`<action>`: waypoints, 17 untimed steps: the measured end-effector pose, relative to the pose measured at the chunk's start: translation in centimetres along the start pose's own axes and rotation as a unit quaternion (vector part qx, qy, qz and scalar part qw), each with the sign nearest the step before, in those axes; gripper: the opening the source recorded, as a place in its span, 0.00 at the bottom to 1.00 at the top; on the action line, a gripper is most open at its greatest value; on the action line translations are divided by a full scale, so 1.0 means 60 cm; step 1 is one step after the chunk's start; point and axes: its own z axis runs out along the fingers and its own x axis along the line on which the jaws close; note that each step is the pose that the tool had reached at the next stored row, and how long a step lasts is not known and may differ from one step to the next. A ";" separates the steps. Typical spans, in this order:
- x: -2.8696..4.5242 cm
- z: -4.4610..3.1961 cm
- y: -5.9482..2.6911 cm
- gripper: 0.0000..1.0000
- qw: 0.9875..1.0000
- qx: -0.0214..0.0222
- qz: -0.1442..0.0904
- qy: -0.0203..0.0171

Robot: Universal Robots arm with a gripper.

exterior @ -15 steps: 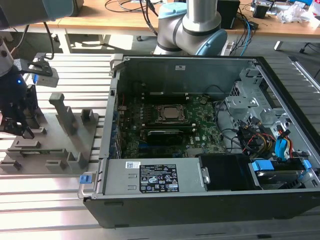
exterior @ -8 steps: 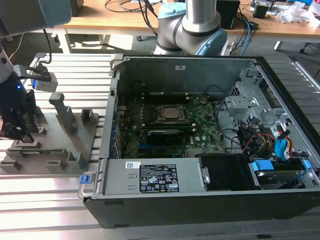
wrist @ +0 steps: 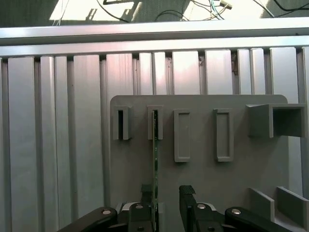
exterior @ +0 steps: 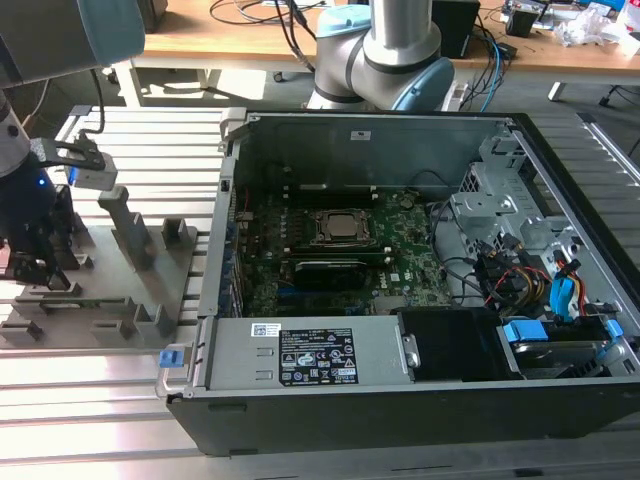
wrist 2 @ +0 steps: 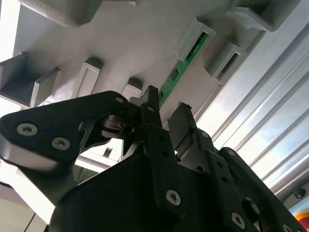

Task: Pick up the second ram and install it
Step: 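Pick up the second ram and move it above second insertion slot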

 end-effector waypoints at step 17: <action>0.005 0.035 0.001 0.36 1.000 0.000 0.000 0.000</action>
